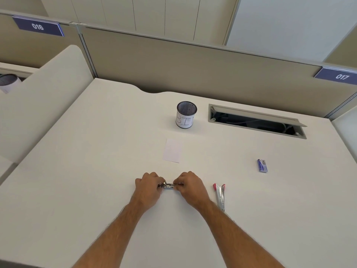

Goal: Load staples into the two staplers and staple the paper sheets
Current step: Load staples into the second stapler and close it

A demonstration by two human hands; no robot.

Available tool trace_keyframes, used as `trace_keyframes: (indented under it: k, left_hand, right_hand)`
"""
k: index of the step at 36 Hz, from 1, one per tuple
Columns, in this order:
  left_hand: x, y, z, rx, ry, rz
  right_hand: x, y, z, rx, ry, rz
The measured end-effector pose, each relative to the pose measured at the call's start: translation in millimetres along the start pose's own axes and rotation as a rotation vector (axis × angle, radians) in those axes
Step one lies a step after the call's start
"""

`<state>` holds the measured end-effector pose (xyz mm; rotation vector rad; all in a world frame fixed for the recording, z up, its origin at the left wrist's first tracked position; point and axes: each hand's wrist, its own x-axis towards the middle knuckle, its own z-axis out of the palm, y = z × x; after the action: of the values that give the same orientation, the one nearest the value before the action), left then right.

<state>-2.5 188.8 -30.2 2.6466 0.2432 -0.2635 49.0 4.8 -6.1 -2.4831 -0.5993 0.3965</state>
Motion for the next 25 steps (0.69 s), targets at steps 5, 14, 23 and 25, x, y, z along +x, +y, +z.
trace_keyframes:
  k: [5, 14, 23, 25]
  left_hand:
    - [-0.3, 0.1, -0.6, -0.003, -0.003, -0.003]
    - [-0.1, 0.5, -0.4, -0.028, -0.002, -0.015]
    - [-0.1, 0.9, -2.4, -0.026, -0.011, -0.016]
    - [0.0, 0.8, -2.9, -0.027, -0.014, -0.015]
  right_hand:
    - [0.0, 0.7, -1.4, 0.027, 0.003, -0.001]
    - [-1.1, 0.0, -0.2, -0.029, 0.025, -0.033]
    - [1.0, -1.4, -6.7, -0.098, -0.089, -0.159]
    - [2.6, -2.5, -8.9, -0.135, -0.123, -0.192]
